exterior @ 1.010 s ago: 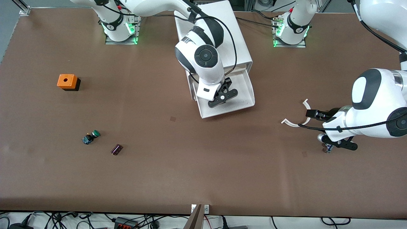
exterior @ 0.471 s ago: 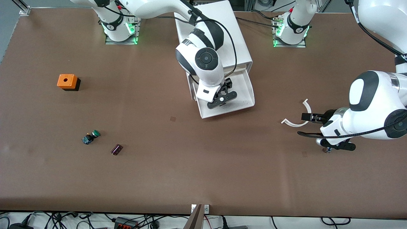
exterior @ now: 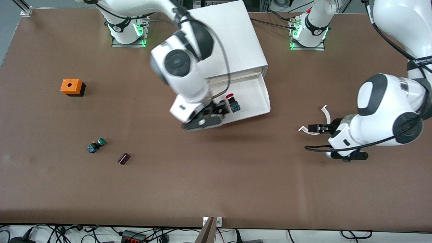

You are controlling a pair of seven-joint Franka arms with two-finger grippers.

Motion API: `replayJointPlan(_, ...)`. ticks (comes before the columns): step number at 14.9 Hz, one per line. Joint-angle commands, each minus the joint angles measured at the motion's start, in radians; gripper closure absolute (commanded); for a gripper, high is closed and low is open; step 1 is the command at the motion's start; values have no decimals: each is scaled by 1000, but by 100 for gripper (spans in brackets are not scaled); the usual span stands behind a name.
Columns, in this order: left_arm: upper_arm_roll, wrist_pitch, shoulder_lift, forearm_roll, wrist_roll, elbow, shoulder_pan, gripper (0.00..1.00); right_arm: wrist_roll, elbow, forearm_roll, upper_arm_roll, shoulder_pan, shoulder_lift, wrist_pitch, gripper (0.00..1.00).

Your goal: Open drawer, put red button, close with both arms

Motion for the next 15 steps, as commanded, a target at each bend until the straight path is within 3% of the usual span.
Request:
replayJointPlan(1, -72, 163, -7, -5, -147, -98, -6, 0, -14, 1, -7, 18, -102, -26, -120, 0)
replayJointPlan(5, -86, 405, 8, 16, -380, -202, -134, 0, -198, -1, -11, 16, -281, -54, -174, 0)
replayJointPlan(9, -89, 610, 37, 24, -466, -300, -209, 0, -529, -10, -13, 16, -464, -59, -219, 0)
replayJointPlan(12, -87, 636, 29, 24, -474, -356, -250, 0, -549, -16, -2, 16, -570, -72, -257, 0)
replayJointPlan(15, -107, 627, -16, 24, -515, -425, -266, 0, -551, -15, -13, 6, -596, -117, -306, 0)
